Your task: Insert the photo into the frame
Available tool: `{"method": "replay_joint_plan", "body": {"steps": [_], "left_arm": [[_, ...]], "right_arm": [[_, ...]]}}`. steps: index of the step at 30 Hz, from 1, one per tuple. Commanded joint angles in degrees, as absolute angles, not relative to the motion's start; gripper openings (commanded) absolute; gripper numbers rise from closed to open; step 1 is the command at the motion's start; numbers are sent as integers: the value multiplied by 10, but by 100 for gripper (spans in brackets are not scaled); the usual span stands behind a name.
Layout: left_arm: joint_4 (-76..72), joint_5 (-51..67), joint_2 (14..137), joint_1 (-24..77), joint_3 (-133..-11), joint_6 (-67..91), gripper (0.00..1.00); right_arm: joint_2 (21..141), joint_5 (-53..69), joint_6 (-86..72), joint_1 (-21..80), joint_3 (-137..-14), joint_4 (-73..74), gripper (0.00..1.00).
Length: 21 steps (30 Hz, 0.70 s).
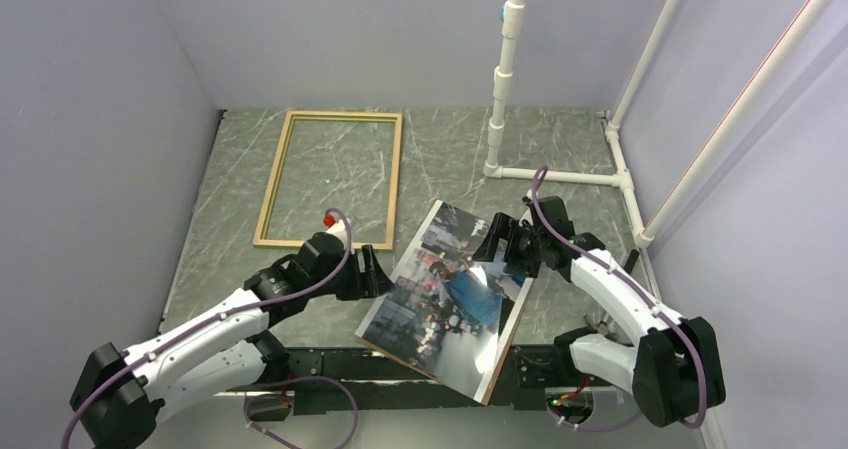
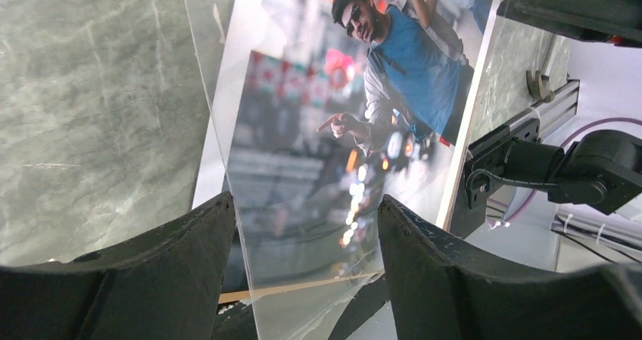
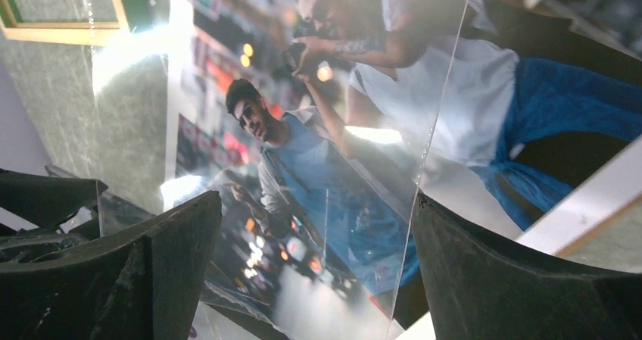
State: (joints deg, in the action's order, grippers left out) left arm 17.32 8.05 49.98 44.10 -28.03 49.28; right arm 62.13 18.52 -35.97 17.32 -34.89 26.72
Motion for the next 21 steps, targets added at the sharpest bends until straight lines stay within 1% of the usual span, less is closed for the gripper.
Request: {"method": "replay_joint_plan", "body": {"steps": [1, 6, 8, 9, 11, 13, 18, 21], "left_arm": [[189, 42, 468, 446, -280, 523, 74], [234, 9, 468, 445, -267, 554, 77], [253, 2, 475, 445, -265, 564, 80], [266, 2, 480, 445, -268, 569, 83], [306, -27, 495, 445, -277, 578, 91], [342, -49, 508, 445, -292, 581, 98], [386, -88, 543, 442, -328, 562, 99], [364, -70, 563, 421, -335, 533, 99]], "right_arm": [[657, 258, -375, 181, -351, 173, 96], [772, 273, -339, 183, -397, 157, 96], [817, 276, -323, 185, -422, 164, 96], [833, 261, -312, 188, -436, 177, 97], [850, 205, -296, 191, -452, 196, 100], [860, 152, -286, 192, -469, 218, 100], [856, 99, -274, 191, -471, 249, 100], [848, 95, -271, 191, -458, 262, 100]]}}
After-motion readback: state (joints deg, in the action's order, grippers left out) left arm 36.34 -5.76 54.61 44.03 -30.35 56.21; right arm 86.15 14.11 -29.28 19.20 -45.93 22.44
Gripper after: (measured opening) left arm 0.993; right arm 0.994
